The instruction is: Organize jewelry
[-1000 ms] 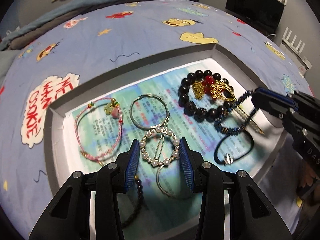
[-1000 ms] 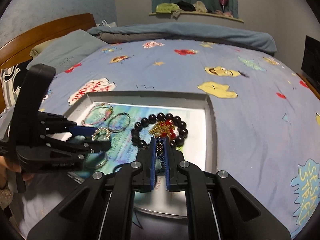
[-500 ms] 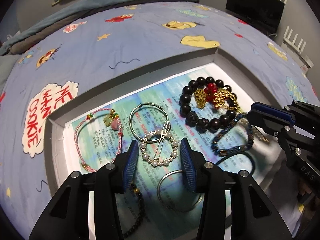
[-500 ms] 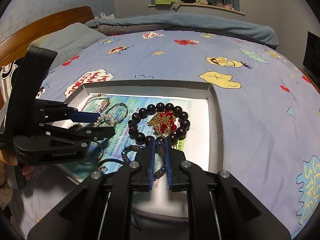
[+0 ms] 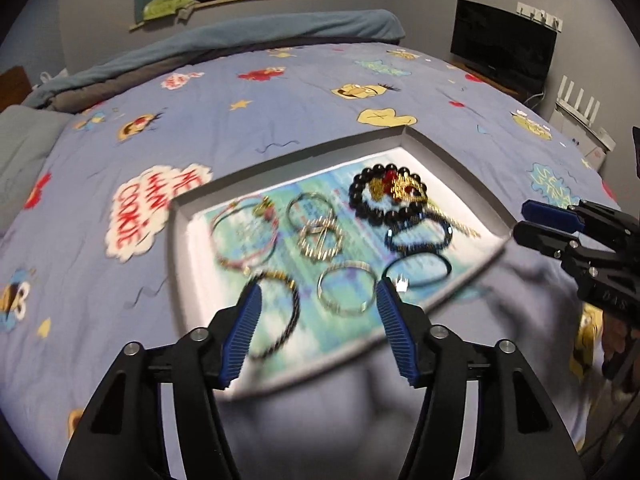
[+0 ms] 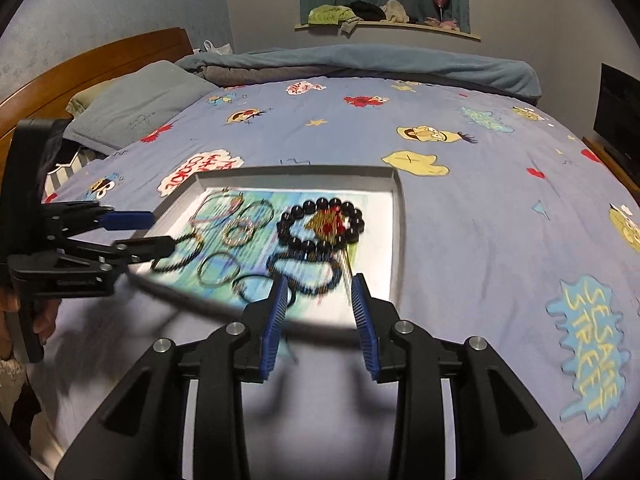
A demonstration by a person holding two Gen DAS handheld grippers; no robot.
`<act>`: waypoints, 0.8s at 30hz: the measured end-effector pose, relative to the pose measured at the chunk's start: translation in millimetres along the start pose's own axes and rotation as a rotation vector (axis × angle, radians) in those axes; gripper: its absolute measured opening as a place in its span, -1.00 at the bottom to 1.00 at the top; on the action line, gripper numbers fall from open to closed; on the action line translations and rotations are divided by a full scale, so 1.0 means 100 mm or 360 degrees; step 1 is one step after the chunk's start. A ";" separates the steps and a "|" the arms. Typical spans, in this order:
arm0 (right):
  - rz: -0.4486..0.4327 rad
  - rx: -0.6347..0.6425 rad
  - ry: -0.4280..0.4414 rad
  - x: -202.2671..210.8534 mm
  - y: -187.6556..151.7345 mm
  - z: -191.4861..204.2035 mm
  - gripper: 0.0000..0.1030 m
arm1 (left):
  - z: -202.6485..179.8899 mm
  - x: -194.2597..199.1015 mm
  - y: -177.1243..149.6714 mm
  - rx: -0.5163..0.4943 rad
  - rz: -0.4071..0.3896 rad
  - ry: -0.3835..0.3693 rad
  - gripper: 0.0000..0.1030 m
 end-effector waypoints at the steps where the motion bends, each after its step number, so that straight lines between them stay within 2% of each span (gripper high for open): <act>1: 0.0006 0.0003 -0.0001 0.04 -0.03 0.01 -0.28 | 0.00 0.05 -0.04 0.0007 0.0000 0.0004 0.24; 6: 0.0028 0.0013 0.0008 0.25 -0.20 0.08 -0.05 | -0.05 0.30 -0.33 -0.0003 -0.0014 0.0080 0.48; 9: 0.0044 0.0020 0.0008 0.36 -0.29 0.13 0.17 | -0.08 0.45 -0.51 0.0047 -0.0029 0.0114 0.55; 11: 0.0056 0.0005 0.0013 0.44 -0.34 0.15 0.38 | -0.08 0.52 -0.60 0.0096 -0.0037 0.0127 0.60; 13: 0.0056 -0.0014 0.0025 0.50 -0.39 0.16 0.48 | -0.11 0.61 -0.69 0.0128 -0.0069 0.0187 0.67; 20: 0.0025 -0.0020 -0.0001 0.66 -0.52 0.30 0.74 | -0.19 0.84 -0.78 0.0234 -0.0164 0.0302 0.79; 24: -0.0056 -0.0033 -0.0081 0.75 -0.53 0.35 0.89 | -0.27 0.87 -0.79 0.0205 -0.0190 0.0349 0.81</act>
Point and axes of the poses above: each gripper's, at about its wrist camera, not at the fingertips, and x roughly against the way its jaws point, z to its left, y to its top, the point moved 1 cm from there along -x, roughly the way its jaws point, and after that the axes turned 2 degrees about -z, right-handed, at the moved point
